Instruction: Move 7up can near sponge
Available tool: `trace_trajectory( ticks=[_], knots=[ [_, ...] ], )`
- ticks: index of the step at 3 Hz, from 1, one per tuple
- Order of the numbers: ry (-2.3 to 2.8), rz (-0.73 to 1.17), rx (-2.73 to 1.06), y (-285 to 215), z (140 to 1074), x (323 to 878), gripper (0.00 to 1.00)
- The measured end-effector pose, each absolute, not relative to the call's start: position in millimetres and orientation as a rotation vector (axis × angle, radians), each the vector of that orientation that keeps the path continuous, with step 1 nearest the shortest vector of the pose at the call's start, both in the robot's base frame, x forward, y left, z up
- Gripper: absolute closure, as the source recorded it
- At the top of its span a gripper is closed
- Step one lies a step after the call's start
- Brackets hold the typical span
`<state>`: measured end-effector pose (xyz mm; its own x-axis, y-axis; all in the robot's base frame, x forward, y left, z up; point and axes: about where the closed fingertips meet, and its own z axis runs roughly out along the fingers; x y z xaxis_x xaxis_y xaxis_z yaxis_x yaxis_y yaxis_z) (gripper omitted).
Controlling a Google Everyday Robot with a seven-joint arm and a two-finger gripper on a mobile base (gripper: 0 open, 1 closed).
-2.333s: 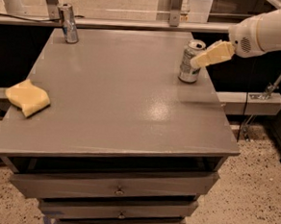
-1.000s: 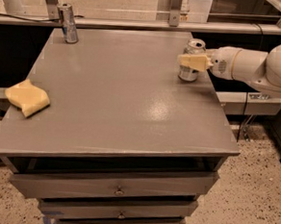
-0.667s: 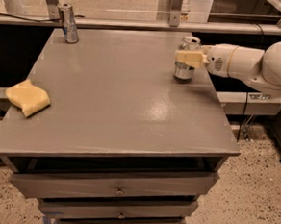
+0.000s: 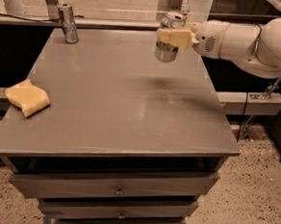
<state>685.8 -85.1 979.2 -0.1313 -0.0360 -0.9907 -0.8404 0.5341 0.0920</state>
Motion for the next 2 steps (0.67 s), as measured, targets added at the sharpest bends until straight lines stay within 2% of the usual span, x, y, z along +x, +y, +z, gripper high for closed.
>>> trace_trajectory(
  ticks=[2],
  knots=[
    [1.558,0.873,-0.794,-75.0,976.6,677.8,1.0]
  ],
)
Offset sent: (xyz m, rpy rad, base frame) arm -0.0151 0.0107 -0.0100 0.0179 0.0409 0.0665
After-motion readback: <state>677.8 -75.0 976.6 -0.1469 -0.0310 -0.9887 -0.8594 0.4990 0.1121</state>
